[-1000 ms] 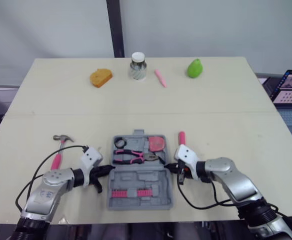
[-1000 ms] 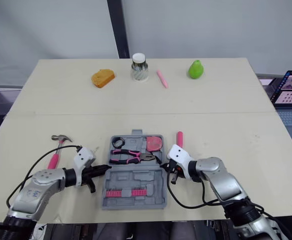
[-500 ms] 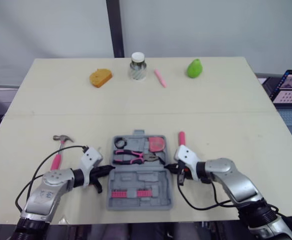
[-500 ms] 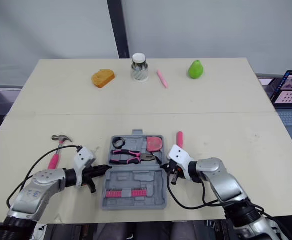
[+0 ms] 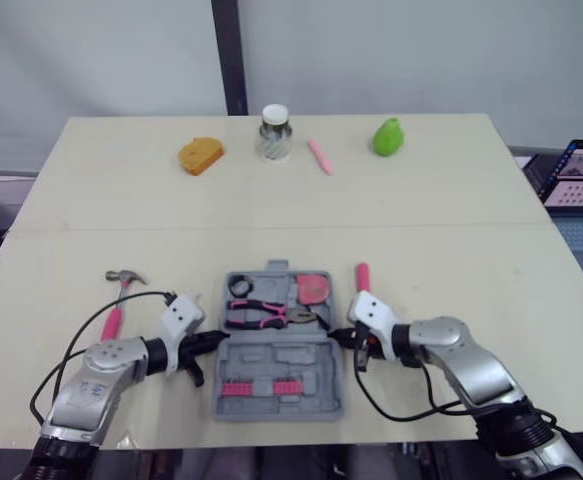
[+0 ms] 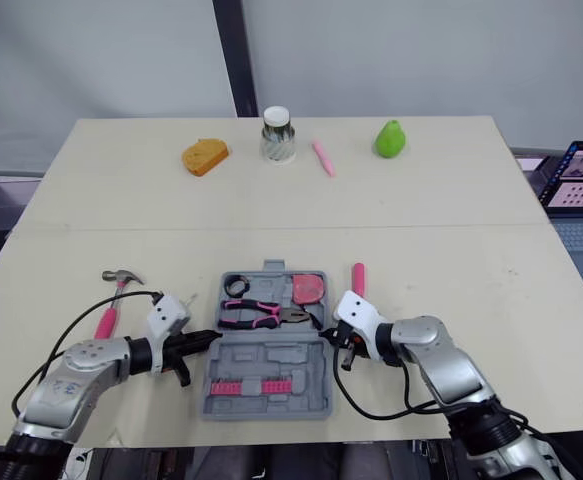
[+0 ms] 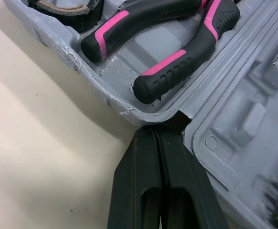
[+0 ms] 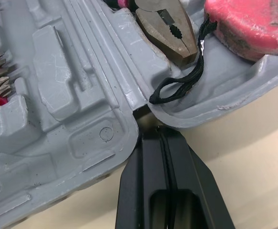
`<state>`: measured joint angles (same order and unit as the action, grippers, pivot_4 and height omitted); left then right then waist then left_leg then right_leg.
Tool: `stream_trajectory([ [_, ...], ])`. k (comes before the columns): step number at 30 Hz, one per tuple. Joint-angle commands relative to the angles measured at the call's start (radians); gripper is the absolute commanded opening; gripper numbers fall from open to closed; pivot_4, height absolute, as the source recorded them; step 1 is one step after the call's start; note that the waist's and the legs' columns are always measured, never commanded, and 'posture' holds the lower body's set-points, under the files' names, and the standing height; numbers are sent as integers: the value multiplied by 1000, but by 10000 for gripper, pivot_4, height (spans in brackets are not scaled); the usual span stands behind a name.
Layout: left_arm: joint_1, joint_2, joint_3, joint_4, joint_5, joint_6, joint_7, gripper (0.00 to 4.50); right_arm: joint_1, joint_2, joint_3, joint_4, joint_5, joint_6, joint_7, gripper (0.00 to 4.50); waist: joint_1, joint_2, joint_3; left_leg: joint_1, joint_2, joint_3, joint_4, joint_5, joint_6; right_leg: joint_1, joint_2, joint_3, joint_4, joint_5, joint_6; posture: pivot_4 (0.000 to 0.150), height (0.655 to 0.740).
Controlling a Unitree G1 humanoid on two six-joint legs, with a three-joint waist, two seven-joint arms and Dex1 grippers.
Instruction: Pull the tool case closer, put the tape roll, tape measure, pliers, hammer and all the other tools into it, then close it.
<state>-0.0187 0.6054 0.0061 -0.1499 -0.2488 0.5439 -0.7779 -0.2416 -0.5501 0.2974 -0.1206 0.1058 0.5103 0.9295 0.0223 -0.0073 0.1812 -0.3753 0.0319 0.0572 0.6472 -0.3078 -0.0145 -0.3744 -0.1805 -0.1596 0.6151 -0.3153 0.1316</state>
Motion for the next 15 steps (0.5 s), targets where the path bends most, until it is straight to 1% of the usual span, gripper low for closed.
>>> stream_trajectory([
  [1,13,26,46,-24,-21,0,-4,568,21,-30,-28,-9,28,-17,29,0,0,0,0,0,0,0,0,0,0,0,0,0,0,0,0,1500,7400],
  [7,14,43,56,-12,-33,-7,-16,568,20,-34,-55,3,64,-31,31,0,1,0,0,0,0,1,0,0,0,0,0,0,-1,0,1,1500,7400],
  [10,10,44,81,-38,-77,20,-29,568,12,-37,-82,-11,93,-21,35,0,0,0,0,0,0,1,0,0,0,0,0,0,-1,0,1,1500,7400],
  [12,17,57,100,-65,-106,44,-42,568,10,-43,-115,-33,129,-2,36,0,0,0,0,0,0,1,0,0,0,0,0,0,-1,0,1,1500,7400],
  [15,46,126,209,-127,-163,106,-61,568,26,-90,-252,-99,249,41,72,0,0,0,0,-1,0,1,0,0,0,0,0,0,-1,1,1,1500,7400],
])
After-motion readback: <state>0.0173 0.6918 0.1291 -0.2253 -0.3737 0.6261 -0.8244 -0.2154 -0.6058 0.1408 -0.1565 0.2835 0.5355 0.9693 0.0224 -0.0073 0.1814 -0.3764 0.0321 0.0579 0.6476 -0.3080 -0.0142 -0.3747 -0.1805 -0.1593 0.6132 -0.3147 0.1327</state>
